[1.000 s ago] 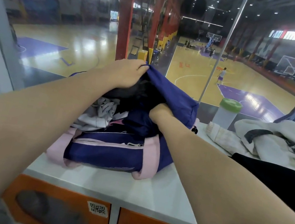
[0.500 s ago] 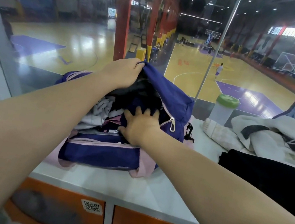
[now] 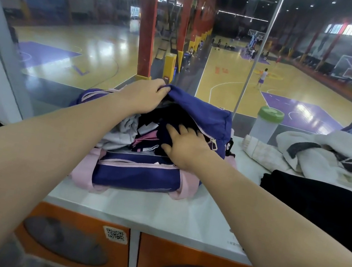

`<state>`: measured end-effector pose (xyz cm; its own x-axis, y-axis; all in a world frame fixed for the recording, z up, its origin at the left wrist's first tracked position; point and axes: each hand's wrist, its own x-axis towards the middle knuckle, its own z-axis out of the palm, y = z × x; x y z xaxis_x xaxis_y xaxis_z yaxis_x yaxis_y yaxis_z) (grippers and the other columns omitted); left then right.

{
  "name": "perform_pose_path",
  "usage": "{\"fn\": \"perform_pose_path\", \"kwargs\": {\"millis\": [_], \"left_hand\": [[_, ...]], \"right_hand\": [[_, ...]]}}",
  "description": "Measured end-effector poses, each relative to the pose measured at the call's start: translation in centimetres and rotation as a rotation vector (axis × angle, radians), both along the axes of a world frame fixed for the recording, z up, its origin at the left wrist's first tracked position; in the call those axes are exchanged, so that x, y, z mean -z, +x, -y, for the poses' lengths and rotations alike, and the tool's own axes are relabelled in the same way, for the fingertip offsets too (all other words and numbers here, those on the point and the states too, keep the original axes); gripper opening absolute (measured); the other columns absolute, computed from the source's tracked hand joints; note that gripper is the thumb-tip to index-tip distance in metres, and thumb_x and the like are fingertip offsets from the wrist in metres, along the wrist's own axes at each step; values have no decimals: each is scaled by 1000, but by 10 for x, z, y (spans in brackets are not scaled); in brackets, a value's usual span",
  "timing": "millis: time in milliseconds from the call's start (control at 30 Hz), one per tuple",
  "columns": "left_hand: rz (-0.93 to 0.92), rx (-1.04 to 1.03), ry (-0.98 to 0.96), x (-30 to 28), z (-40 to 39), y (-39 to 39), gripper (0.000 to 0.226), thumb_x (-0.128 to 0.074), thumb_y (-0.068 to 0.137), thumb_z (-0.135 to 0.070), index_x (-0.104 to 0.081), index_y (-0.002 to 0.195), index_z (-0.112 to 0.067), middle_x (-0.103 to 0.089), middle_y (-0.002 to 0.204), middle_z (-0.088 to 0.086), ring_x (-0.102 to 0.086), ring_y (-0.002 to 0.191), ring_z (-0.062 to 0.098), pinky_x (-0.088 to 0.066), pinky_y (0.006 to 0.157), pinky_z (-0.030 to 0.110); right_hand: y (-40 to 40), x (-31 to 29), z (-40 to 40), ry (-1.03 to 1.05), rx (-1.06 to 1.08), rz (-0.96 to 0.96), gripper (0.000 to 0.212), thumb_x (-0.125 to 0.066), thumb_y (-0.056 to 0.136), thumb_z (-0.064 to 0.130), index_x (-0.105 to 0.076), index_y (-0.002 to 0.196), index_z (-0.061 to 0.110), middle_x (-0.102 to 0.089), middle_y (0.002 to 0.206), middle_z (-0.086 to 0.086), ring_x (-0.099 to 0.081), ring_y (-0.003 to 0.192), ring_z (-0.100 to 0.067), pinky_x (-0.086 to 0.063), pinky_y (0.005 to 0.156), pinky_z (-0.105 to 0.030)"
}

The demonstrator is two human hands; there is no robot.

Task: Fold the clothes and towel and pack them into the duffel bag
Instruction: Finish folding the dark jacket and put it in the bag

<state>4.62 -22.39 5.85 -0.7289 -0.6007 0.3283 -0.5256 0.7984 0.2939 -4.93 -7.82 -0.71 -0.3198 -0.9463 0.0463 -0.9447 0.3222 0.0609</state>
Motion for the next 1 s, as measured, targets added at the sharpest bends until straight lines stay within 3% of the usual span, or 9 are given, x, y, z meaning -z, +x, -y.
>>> {"fn": "perform_pose_path", "kwargs": {"millis": [67, 200, 300, 400, 600, 800, 1000], "left_hand": [[3, -15, -27, 4, -10, 7, 44, -29, 93, -50, -55, 117, -24, -65, 114, 13, -58, 104, 35, -46, 89, 47], [-85, 74, -91, 18, -44, 18, 45, -39, 88, -31, -54, 129, -19, -63, 124, 9, -56, 114, 32, -44, 95, 46], [-119, 110, -131, 30, -73, 24, 48, -45, 91, -25, -49, 137, -16, -53, 138, 10, -45, 129, 29, -33, 110, 43], [-209, 138, -123, 39, -112, 25, 46, -52, 91, -17, -50, 137, -10, -48, 144, 11, -40, 135, 27, -26, 115, 39], [-311, 261, 119, 55, -203, -7, 44, -53, 85, -17, -55, 128, -8, -58, 129, 10, -49, 122, 28, -35, 107, 39], [-117, 373, 555, 72, -302, -55, 50, -54, 89, -19, -45, 139, -19, -48, 143, 2, -45, 131, 18, -36, 104, 30], [80, 450, 448, 83, -355, -97, 48, -49, 90, -37, -49, 137, -27, -52, 139, 1, -48, 126, 23, -43, 102, 41]], "right_hand": [[6, 3, -18, -134, -52, -8, 63, -35, 98, 50, -22, 152, 20, -36, 149, -12, -36, 134, -33, -24, 113, -45], [17, 4, -57, -225, -88, -51, 57, -37, 98, 48, -34, 147, 20, -45, 145, -8, -40, 130, -30, -24, 112, -44], [21, 2, -90, -254, -57, -37, 57, -38, 98, 47, -33, 148, 20, -42, 147, -6, -36, 134, -28, -20, 113, -44], [17, -2, -124, -281, -26, 9, 57, -36, 99, 47, -30, 149, 21, -36, 152, -4, -31, 140, -26, -19, 117, -45], [-1, -5, -196, -395, 125, 101, 55, -39, 99, 45, -34, 148, 20, -42, 149, -1, -35, 138, -23, -25, 114, -42], [-46, 8, -281, -420, 418, 238, 54, -51, 94, 36, -39, 145, 21, -47, 146, -2, -39, 137, -22, -20, 117, -49], [-76, 20, -332, -474, 576, 433, 43, -53, 95, 27, -49, 136, 18, -58, 134, -6, -53, 122, -27, -41, 103, -41]]}}
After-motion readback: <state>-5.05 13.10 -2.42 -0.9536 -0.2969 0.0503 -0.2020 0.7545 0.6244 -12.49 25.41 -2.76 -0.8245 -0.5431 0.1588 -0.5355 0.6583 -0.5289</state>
